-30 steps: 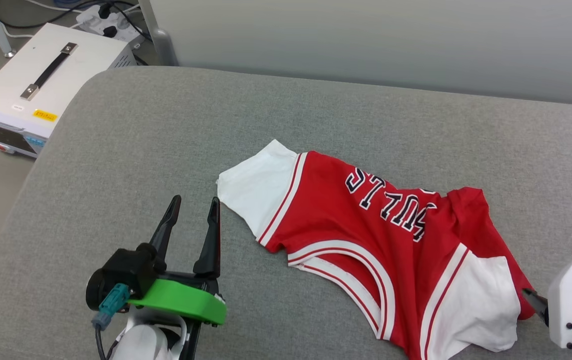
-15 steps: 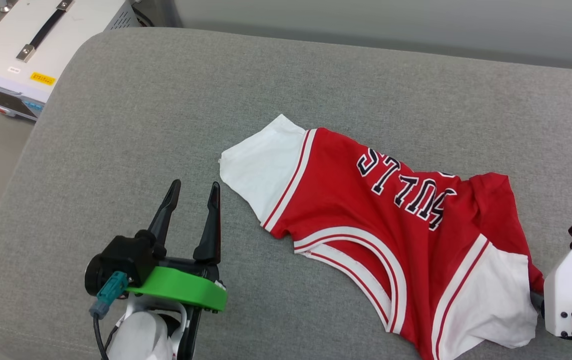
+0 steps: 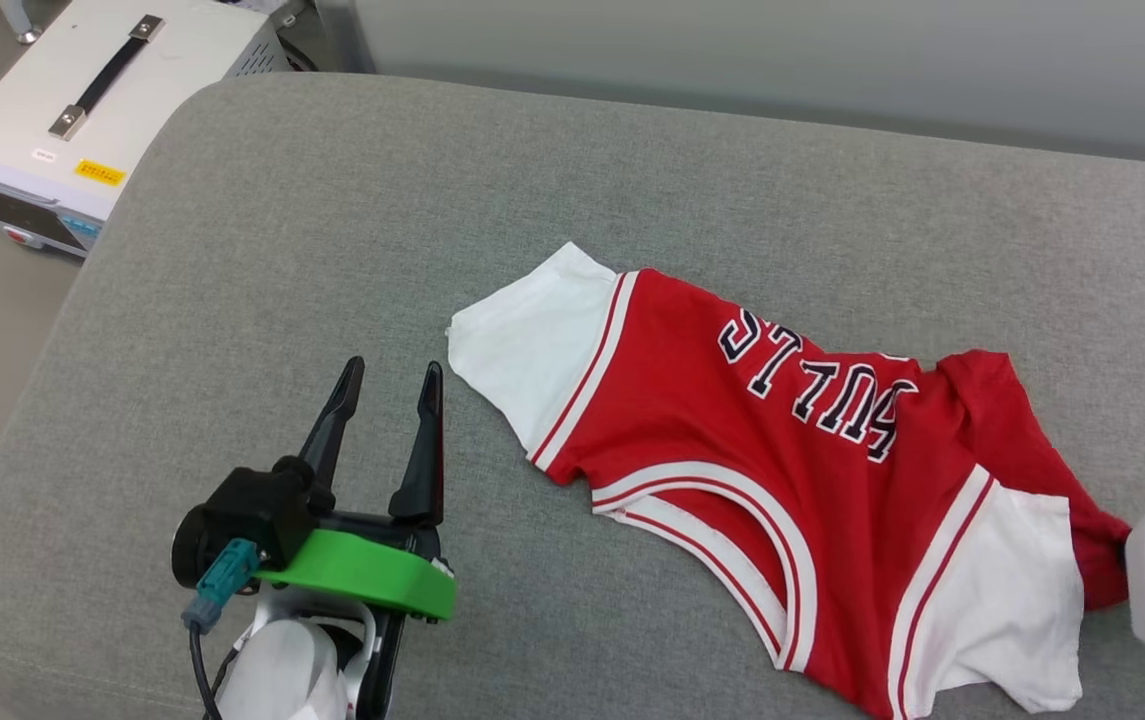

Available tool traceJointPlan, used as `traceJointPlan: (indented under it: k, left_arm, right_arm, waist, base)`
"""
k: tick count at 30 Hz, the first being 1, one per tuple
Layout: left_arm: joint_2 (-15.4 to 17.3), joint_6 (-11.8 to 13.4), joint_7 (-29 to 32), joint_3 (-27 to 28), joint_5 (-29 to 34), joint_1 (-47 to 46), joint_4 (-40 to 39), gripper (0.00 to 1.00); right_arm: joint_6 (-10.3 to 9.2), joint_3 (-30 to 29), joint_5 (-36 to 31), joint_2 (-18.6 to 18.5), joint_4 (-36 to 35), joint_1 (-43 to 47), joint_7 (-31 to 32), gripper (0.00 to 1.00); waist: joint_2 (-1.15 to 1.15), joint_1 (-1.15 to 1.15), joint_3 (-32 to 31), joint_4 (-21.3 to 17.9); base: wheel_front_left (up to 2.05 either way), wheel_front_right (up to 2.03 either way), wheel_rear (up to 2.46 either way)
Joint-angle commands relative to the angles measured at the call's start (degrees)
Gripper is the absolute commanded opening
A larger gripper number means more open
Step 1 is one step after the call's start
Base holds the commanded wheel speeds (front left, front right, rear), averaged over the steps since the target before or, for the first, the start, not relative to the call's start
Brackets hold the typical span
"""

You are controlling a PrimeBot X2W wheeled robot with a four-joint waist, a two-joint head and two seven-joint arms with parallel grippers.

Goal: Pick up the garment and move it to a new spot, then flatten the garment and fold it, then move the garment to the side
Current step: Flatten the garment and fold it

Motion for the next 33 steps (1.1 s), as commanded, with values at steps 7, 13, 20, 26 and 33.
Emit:
traceJointPlan:
  k: [7,13,20,26,33]
  left_arm:
    - [-0.3,0.0,-0.3,-0.4,-0.9,-0.6,-0.4,1.00]
    - [-0.3,0.1,-0.3,-0.6,-1.4,-1.5,-1.2,1.00]
    - [-0.3,0.2,-0.3,-1.7,-2.1,-4.0,-2.0,1.00]
    - [-0.3,0.7,-0.3,-3.1,-3.1,-6.3,-3.1,1.00]
    - [-0.3,1.4,-0.3,-3.8,-3.6,-7.8,-3.6,1.00]
  right_arm:
    - [-0.10,-0.2,-1.9,-6.8,-1.3,-6.5,-2.4,0.00]
    - [-0.10,1.0,-3.4,-12.5,0.0,-14.3,-3.8,0.00]
    - [-0.10,5.6,-6.7,-18.0,6.6,-28.2,-11.3,0.00]
    - [-0.10,10.7,-10.5,-20.3,14.9,-40.3,-19.7,0.00]
    - [-0.10,15.2,-13.6,-18.6,25.8,-47.9,-26.0,1.00]
  waist:
    - [0.00,0.00,-0.5,1.0]
    - [0.00,0.00,2.8,2.3]
    - [0.00,0.00,8.1,4.7]
    - [0.00,0.00,12.1,6.8]
    - [0.00,0.00,13.6,7.3]
  base:
    - [0.00,0.00,0.00]
    - [0.00,0.00,0.00]
    - [0.00,0.00,0.00]
    - [0.00,0.00,0.00]
    - [0.00,0.00,0.00]
